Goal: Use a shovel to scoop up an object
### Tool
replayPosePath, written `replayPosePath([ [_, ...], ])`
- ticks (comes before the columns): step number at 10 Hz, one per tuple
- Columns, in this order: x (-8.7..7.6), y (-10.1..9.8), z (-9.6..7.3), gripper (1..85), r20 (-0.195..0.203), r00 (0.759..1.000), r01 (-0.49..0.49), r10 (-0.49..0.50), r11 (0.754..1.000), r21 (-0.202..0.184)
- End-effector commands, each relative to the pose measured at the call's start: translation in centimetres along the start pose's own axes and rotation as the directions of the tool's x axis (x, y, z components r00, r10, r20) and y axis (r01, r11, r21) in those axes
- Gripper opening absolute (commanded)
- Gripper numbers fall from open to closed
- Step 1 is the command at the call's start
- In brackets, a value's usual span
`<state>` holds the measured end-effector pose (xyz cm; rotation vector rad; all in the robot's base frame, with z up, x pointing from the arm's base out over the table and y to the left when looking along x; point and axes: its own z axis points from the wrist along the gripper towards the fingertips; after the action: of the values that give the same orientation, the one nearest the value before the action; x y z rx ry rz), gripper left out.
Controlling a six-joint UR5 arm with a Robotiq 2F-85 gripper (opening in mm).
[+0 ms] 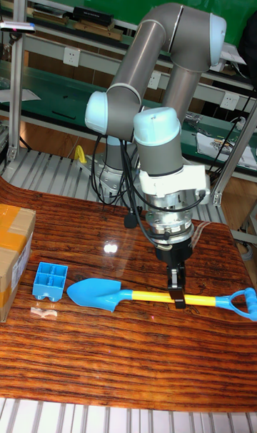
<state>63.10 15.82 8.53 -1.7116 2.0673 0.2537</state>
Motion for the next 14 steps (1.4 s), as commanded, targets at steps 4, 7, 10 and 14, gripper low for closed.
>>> replayPosePath([
  [4,-1.7,0.0,-0.5,1.3,0.058,0.997,-0.046,0.046,0.999,-0.004],
  [7,-1.4,0.0,-0.5,1.3,0.047,0.997,-0.062,0.062,0.998,-0.006],
  [10,-1.3,0.2,-0.5,1.3,0.043,0.998,-0.043,0.043,0.999,-0.010],
  [14,0.1,-0.1,-0.3,1.3,0.051,0.999,-0.001,0.002,1.000,-0.018],
])
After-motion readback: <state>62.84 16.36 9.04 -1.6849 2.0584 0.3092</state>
